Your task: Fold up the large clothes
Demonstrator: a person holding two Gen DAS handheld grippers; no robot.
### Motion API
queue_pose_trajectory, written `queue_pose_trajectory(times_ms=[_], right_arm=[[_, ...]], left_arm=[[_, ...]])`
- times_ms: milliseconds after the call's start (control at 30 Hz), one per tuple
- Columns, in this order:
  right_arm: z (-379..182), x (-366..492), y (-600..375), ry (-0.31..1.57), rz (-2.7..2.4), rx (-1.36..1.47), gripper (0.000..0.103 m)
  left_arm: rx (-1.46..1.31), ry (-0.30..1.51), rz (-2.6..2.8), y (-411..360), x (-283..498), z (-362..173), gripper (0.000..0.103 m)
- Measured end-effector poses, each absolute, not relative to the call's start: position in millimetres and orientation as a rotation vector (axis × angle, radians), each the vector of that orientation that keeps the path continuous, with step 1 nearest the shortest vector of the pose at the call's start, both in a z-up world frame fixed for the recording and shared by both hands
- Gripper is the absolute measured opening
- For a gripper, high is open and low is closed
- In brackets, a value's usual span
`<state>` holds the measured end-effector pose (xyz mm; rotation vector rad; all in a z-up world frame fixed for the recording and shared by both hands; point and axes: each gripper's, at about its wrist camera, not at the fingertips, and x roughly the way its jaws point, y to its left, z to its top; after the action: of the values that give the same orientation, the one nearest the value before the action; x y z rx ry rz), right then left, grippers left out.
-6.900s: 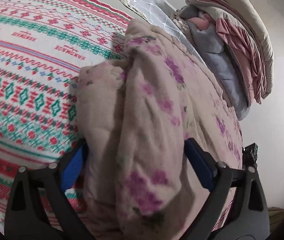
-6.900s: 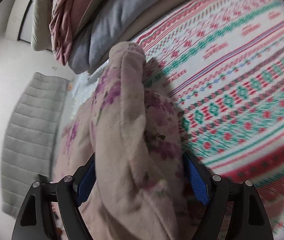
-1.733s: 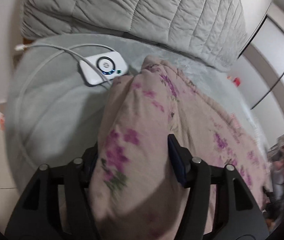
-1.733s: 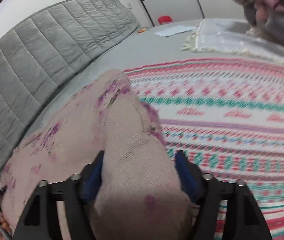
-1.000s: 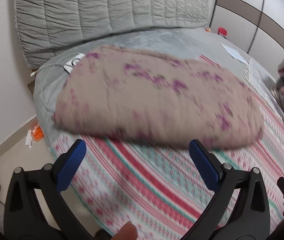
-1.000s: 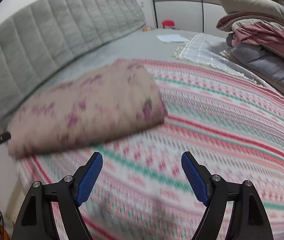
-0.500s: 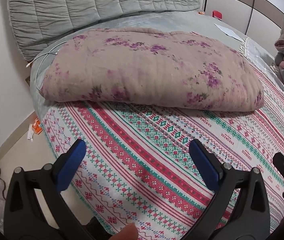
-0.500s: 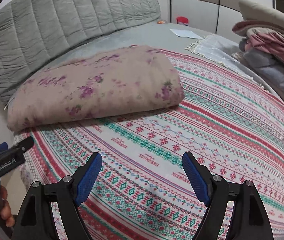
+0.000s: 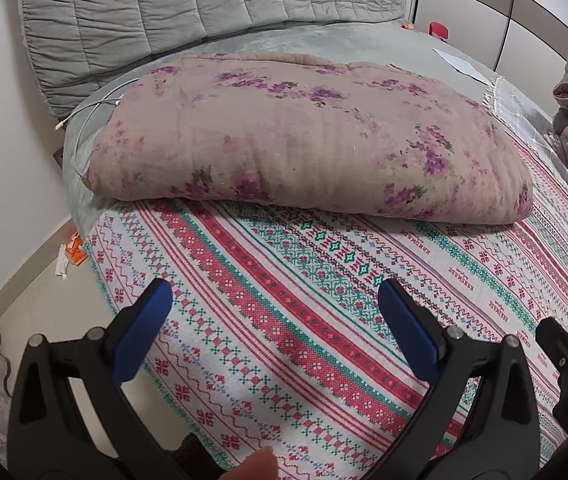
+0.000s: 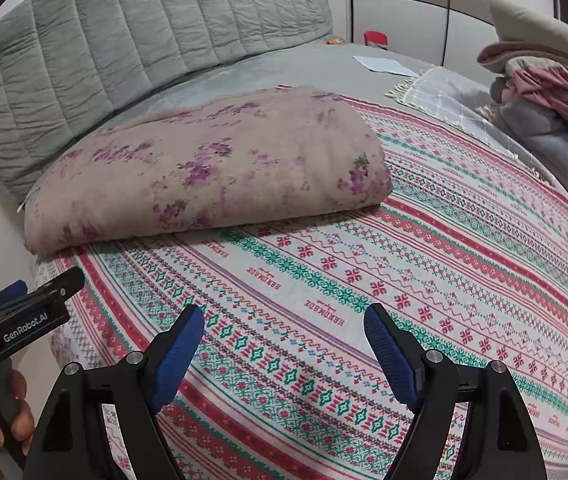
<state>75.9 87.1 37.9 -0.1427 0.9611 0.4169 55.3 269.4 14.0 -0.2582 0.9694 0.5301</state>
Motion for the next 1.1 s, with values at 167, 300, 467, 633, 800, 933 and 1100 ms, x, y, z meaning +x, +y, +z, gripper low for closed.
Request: queue_pose_trajectory(times_ms=[167,300,467,633,800,933,1100], right_arm=[[36.7,74.0,92.9,0.962,0.429,-0.153,0.083],[36.1,74.0,94.0,0.963,0.436,-0.145,0.083],[35.7,75.7,92.3,0.968,0.429,-0.138,0.083],[35.9,77.6,89.1,0.972,0.425,-0.125,0.083],[35.8,77.8,88.5,0.974,0.420,-0.125,0.083],[36.1,77.7,88.4,0.973,0.420,-0.128,0.083],[35.9,77.7,88.9,0.975,0.419,-0.130,0.083]], left_arm=[[-0.257,0.965,0.530,269.7,54.6,14.6,0.102],[-0.256,0.966,0.524,269.3,54.6,14.6,0.102],[-0.256,0.966,0.528,269.3,53.8,14.5,0.102],[-0.258,0.969,0.529,269.1,53.3,14.2,0.102],[-0.255,0.967,0.527,268.1,53.3,14.0,0.102],[-0.255,0.969,0.526,267.8,53.2,13.5,0.102],[-0.255,0.971,0.527,267.3,52.8,13.4,0.102]])
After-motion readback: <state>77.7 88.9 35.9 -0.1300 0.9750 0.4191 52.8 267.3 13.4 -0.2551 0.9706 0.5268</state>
